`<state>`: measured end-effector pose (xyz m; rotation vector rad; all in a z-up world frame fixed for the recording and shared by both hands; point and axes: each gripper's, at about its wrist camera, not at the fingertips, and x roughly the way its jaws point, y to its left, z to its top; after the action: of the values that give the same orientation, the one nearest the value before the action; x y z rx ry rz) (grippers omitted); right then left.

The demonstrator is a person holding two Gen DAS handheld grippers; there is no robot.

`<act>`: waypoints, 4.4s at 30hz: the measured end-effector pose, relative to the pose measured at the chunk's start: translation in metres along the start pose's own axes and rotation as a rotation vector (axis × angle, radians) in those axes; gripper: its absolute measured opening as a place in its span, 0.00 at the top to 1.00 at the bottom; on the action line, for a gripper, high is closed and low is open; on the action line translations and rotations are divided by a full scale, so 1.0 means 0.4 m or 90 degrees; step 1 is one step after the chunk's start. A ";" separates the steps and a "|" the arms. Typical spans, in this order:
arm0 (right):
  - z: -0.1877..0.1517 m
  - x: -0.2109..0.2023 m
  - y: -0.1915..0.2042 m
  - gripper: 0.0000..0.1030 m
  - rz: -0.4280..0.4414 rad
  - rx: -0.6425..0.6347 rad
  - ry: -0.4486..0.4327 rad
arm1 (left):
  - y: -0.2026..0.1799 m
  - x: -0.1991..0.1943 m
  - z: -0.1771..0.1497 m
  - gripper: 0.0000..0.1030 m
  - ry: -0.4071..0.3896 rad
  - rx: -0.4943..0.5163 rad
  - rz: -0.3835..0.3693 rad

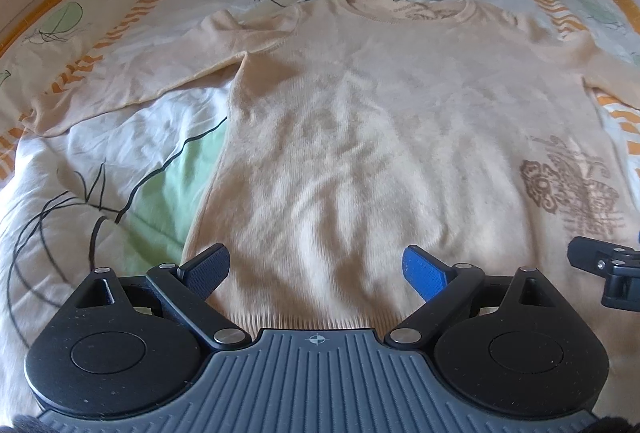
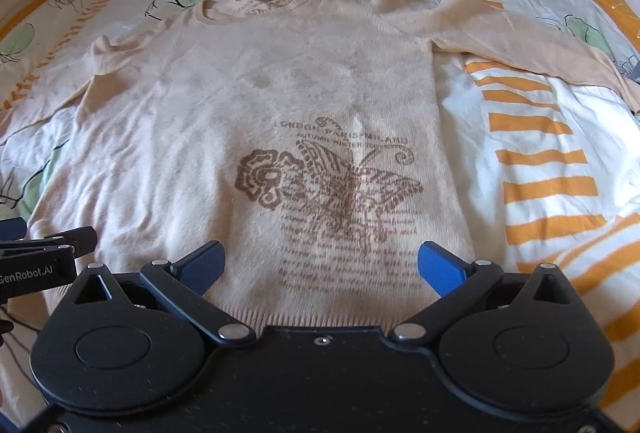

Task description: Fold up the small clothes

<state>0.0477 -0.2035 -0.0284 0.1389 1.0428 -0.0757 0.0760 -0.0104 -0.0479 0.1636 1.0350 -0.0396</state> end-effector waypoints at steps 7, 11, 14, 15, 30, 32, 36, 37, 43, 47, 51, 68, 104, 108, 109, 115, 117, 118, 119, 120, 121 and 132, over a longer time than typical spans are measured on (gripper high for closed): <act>0.030 0.068 -0.008 0.01 -0.020 0.006 0.046 | -0.004 0.067 0.035 0.09 0.038 0.008 0.010; 0.036 0.097 -0.014 0.00 -0.017 0.016 0.074 | -0.002 0.102 0.040 0.08 0.057 0.006 0.003; 0.042 0.108 -0.018 0.00 -0.012 0.025 0.091 | 0.006 0.109 0.041 0.08 0.056 -0.006 -0.010; 0.046 0.111 -0.019 0.00 -0.009 0.029 0.097 | 0.008 0.112 0.044 0.08 0.057 -0.009 -0.015; 0.033 0.106 -0.053 0.00 0.042 0.037 0.078 | 0.058 0.145 0.059 0.00 0.085 -0.066 -0.064; 0.038 0.106 -0.051 0.00 0.044 0.024 0.090 | 0.059 0.144 0.052 0.00 0.075 -0.080 -0.061; 0.048 0.099 -0.051 0.00 0.049 0.003 0.100 | 0.052 0.140 0.040 0.00 0.060 -0.074 -0.046; 0.050 0.095 -0.053 0.01 0.050 0.000 0.093 | 0.052 0.138 0.039 0.00 0.059 -0.074 -0.045; 0.105 0.005 -0.147 0.19 -0.023 0.002 -0.008 | 0.043 0.123 0.042 0.00 0.057 -0.066 -0.040; 0.181 -0.042 -0.285 0.25 -0.112 0.028 -0.100 | 0.025 0.116 0.046 0.00 0.050 -0.039 -0.021; 0.267 -0.028 -0.438 0.25 -0.235 0.040 -0.131 | 0.022 0.123 0.054 0.00 0.059 -0.051 -0.018; 0.433 0.159 -0.765 0.81 -0.284 0.117 -0.025 | 0.035 0.129 0.053 0.00 0.065 -0.069 -0.029; 0.533 0.167 -0.017 0.38 0.276 0.129 -0.079 | 0.059 0.040 0.052 0.01 -0.028 -0.007 -0.073; 0.466 0.122 -0.096 0.37 0.203 0.094 -0.164 | 0.051 0.023 0.090 0.01 -0.062 0.008 -0.088; 0.450 0.115 -0.117 0.37 0.183 0.088 -0.179 | 0.047 0.022 0.102 0.01 -0.071 0.012 -0.095; 0.358 0.117 -0.247 0.36 0.046 0.038 -0.248 | 0.002 0.039 0.217 0.10 -0.116 0.052 -0.100; 0.337 0.121 -0.267 0.36 0.003 0.010 -0.259 | -0.016 0.054 0.260 0.14 -0.128 0.067 -0.115; 0.331 0.128 -0.267 0.36 -0.013 0.000 -0.261 | -0.025 0.065 0.285 0.14 -0.127 0.069 -0.118; 0.325 0.132 -0.272 0.36 -0.025 -0.006 -0.261 | -0.033 0.077 0.306 0.14 -0.124 0.067 -0.116; 0.321 0.136 -0.277 0.36 -0.033 -0.010 -0.260 | -0.042 0.090 0.326 0.14 -0.123 0.065 -0.113; 0.314 0.141 -0.282 0.36 -0.039 -0.012 -0.257 | -0.050 0.106 0.345 0.14 -0.123 0.063 -0.109; 0.325 0.163 -0.304 0.24 -0.084 -0.017 -0.263 | -0.099 0.298 0.450 0.32 -0.016 0.047 -0.093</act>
<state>0.1762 -0.3431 -0.0299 0.0271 0.6399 -0.2010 0.2860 -0.0719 -0.0650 0.1546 1.0195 -0.2123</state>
